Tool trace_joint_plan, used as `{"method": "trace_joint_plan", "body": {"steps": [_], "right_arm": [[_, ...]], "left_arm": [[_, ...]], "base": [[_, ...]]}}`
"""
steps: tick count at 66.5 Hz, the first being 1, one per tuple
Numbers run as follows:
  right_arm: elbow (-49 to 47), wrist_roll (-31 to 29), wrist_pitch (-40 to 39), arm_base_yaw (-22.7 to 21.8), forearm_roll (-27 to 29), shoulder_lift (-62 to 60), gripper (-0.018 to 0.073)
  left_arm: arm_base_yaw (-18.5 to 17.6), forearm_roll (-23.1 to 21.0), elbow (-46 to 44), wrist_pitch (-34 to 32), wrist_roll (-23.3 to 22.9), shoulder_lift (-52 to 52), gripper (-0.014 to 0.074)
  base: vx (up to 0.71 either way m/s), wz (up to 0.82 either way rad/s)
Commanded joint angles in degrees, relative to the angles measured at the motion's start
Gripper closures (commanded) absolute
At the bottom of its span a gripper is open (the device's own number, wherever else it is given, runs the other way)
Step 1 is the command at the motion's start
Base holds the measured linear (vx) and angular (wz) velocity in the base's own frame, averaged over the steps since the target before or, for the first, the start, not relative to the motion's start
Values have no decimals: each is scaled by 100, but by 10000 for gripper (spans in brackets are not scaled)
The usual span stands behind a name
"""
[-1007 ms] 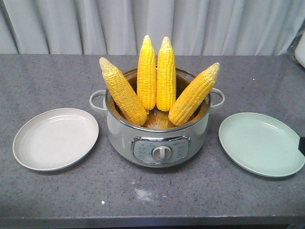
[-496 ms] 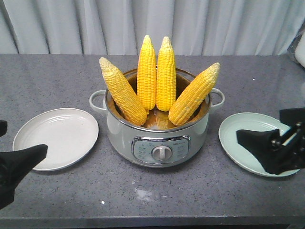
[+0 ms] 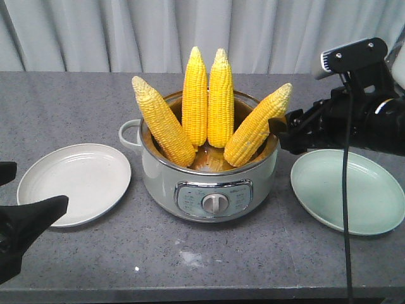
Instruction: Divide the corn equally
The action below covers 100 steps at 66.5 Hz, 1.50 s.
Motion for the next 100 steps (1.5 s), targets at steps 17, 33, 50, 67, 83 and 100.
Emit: {"method": "trace_joint_plan", "body": {"steps": [17, 33, 50, 67, 83, 100], "right_arm": [[-1181, -83, -438, 33, 233, 1133, 24], [-1826, -441, -330, 494, 229, 1879, 24], [-1964, -457, -297, 693, 223, 2093, 95], [-1964, -457, -241, 693, 229, 2021, 284], [-1964, -457, -183, 693, 218, 1521, 302], [-1964, -457, -112, 693, 27, 585, 302]], "left_arm": [[-23, -147, -198, -341, 6, -11, 6], [-23, -142, -198, -344, 6, -11, 6], [-23, -143, -198, -338, 6, -11, 6], [-23, -143, -198, -338, 6, -11, 6], [-23, -143, -198, -338, 6, -11, 6], [-23, -143, -198, -338, 6, -11, 6]], "base": [[0, 0], [0, 0], [0, 0], [0, 0], [0, 0], [0, 0]]}}
